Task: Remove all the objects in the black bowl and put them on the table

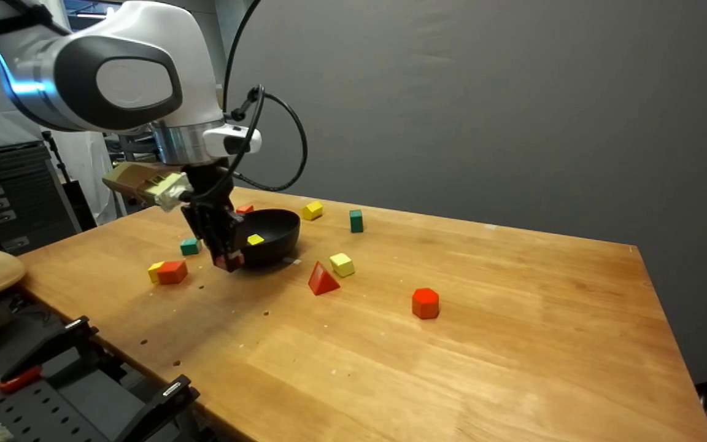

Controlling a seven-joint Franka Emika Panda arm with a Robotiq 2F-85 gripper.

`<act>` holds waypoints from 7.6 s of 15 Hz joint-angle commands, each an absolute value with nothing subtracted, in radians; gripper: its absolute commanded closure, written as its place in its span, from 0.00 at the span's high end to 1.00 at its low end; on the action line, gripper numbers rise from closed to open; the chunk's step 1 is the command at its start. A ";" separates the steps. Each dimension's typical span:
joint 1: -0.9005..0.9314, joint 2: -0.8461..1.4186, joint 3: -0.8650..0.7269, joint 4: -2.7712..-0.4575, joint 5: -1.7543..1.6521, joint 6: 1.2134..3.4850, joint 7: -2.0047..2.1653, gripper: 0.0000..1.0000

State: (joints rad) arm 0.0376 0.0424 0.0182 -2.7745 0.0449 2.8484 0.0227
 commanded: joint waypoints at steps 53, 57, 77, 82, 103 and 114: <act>-0.119 0.552 0.242 -2.276 0.144 2.930 -0.091 0.57; -0.097 0.538 0.224 -2.284 0.135 2.935 -0.081 0.27; 0.123 0.169 -0.055 -2.464 -0.211 2.895 0.059 0.63; 0.127 0.287 -0.025 -2.422 -0.206 2.953 0.038 1.00; 0.170 0.481 -0.031 -2.283 -0.201 2.952 0.030 0.18; 0.604 0.293 -0.278 -2.257 -0.594 3.028 0.187 0.18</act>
State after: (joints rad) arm 0.5490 0.2844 -0.2870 -2.3091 -0.5458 2.9911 0.1801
